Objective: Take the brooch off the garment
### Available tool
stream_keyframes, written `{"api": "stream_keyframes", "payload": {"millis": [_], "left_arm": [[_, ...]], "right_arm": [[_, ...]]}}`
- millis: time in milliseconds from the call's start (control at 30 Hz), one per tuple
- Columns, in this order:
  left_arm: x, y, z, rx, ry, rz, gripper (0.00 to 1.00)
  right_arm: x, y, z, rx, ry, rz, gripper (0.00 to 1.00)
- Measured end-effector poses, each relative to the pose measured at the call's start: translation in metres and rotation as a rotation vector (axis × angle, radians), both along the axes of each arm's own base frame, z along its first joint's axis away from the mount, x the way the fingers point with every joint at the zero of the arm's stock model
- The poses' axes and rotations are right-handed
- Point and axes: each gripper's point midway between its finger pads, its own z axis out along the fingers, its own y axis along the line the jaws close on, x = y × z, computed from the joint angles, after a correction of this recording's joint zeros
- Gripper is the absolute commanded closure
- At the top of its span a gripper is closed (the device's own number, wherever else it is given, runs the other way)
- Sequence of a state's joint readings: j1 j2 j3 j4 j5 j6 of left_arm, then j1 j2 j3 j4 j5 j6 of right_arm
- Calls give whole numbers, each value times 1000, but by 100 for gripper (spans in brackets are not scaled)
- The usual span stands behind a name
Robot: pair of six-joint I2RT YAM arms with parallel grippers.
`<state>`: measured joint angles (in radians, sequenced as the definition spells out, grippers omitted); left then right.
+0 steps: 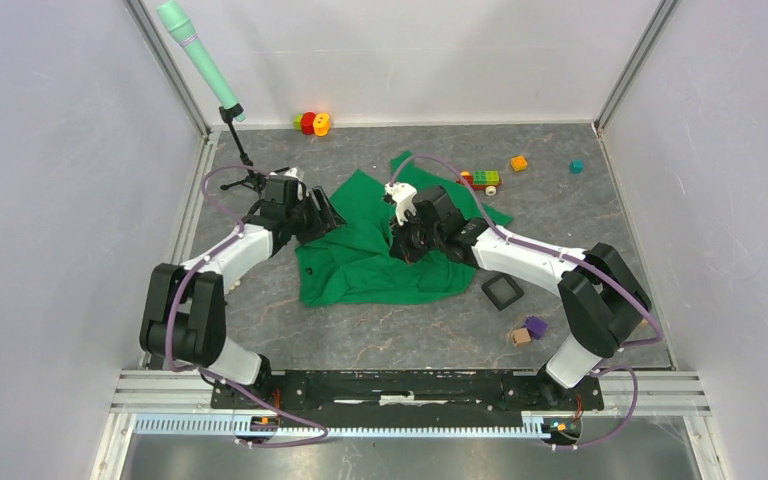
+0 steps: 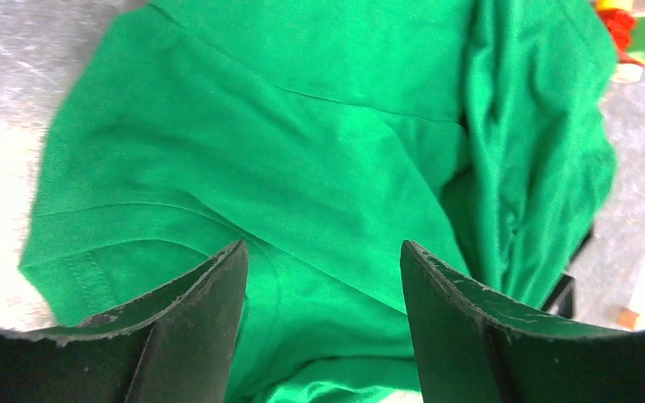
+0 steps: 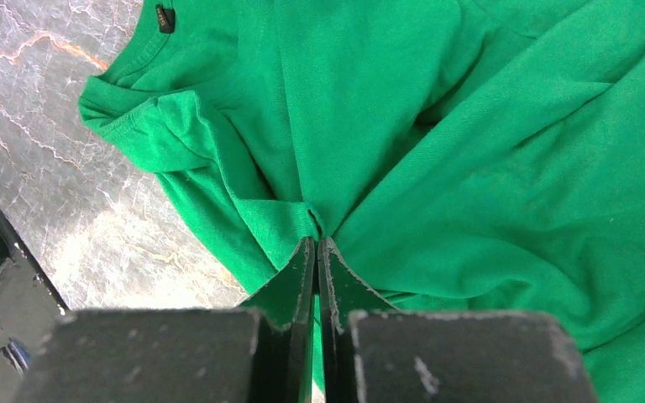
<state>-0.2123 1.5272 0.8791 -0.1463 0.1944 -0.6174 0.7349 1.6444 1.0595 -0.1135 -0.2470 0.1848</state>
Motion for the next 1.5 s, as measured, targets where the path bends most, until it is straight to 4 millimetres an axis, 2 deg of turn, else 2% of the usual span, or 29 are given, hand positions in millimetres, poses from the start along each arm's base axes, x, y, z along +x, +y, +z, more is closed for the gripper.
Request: {"api": "stream_keyframes", "payload": {"millis": [67, 133, 267, 367, 400, 433, 500, 567, 633, 700, 900, 1033, 1167, 1500], "left_arm": [[-3, -9, 9, -27, -17, -34, 27], [-8, -18, 10, -46, -12, -66, 28], [-23, -43, -2, -77, 48, -146, 31], [-34, -59, -16, -92, 106, -192, 40], [-38, -64, -20, -99, 124, -203, 46], [-40, -66, -23, -102, 136, -212, 56], [-42, -68, -27, -105, 151, -212, 80], [-42, -69, -27, -116, 159, -207, 97], [-40, -69, -25, -125, 150, -205, 98], [-38, -69, -24, -128, 143, -201, 98], [-32, -65, -19, -127, 117, -188, 98], [-31, -65, -15, -129, 107, -188, 98], [-32, -65, -15, -128, 108, -187, 98], [-31, -64, -16, -125, 108, -184, 98]], "right_arm": [[-1, 0, -1, 0, 2, 1, 95], [-1, 0, -2, 1, 3, 4, 95], [-1, 1, -1, 5, 0, 8, 95], [-1, 2, 0, 11, -2, 14, 94], [-1, 2, 0, 13, -3, 14, 94], [-1, 3, 1, 16, -5, 16, 94], [-1, 4, 2, 20, -6, 19, 93], [0, 5, 1, 23, -7, 21, 85], [-1, 5, 1, 25, -7, 22, 72], [-1, 6, 2, 27, -8, 27, 67], [-2, 6, 2, 31, -10, 36, 68], [-1, 8, 3, 40, -13, 39, 59], [-1, 9, 3, 45, -13, 43, 60], [-1, 14, 8, 69, -18, 55, 69]]}}
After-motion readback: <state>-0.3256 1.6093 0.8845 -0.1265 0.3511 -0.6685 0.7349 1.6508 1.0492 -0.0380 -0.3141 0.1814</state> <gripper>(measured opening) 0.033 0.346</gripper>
